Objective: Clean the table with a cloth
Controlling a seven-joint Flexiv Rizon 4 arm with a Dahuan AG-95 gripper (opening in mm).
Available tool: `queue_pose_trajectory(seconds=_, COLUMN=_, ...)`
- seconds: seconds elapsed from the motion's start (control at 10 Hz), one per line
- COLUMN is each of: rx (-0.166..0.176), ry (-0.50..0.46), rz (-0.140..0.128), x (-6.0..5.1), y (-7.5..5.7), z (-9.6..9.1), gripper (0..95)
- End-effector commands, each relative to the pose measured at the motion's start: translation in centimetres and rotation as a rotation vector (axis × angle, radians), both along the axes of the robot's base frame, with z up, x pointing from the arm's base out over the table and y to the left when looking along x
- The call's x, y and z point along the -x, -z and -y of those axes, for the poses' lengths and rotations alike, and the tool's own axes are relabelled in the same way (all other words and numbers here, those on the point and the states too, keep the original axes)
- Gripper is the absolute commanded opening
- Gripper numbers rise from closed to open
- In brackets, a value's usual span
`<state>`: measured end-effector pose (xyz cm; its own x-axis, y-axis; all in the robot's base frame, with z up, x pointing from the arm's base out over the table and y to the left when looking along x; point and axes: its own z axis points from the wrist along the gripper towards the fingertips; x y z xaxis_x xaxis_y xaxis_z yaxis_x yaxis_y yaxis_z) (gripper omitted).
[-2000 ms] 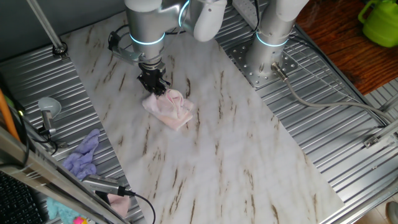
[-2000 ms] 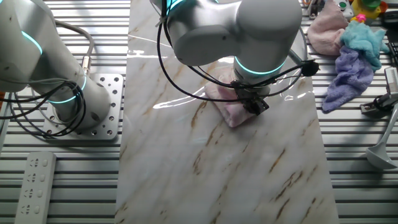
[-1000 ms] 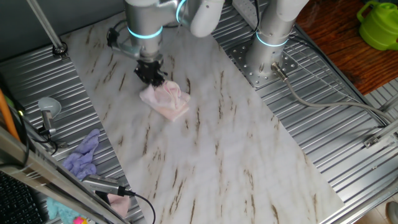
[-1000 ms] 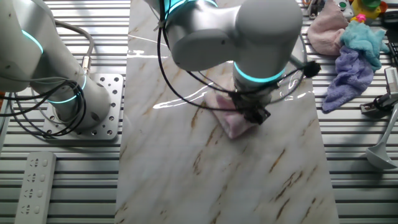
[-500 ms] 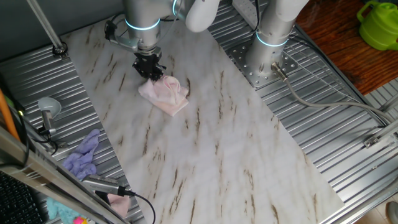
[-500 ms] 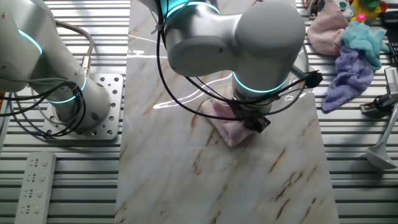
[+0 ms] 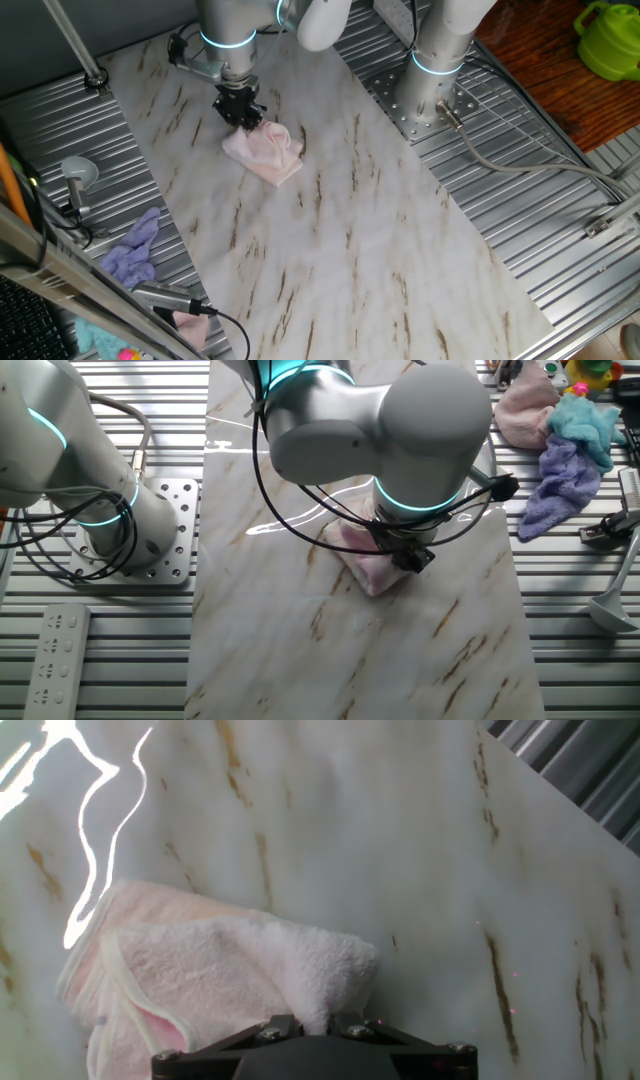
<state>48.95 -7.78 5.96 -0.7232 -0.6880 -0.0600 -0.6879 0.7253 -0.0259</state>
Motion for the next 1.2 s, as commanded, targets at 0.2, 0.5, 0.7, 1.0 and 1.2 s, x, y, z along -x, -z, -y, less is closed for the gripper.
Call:
queue_pose_trajectory(seconds=0.2, rx=0.000, ry=-0.015, rz=-0.006, x=-0.1, y=0.0, z=-0.4, gripper=95.0)
queue_pose_trajectory(seconds=0.5, rx=0.013, ry=-0.025, rz=-0.032, x=0.0, y=-1.5, z=-1.3, gripper=95.0)
queue_pose_trajectory(seconds=0.7, rx=0.019, ry=-0.025, rz=-0.045, x=0.1, y=-3.4, z=-2.6, gripper=95.0)
queue_pose_trajectory(seconds=1.0, rx=0.031, ry=0.006, rz=-0.067, x=0.3, y=-5.0, z=-3.6, gripper=76.0)
queue_pose_trajectory(seconds=1.2, rx=0.012, ry=0.060, rz=-0.072, x=0.3, y=-5.0, z=-3.6, gripper=0.0)
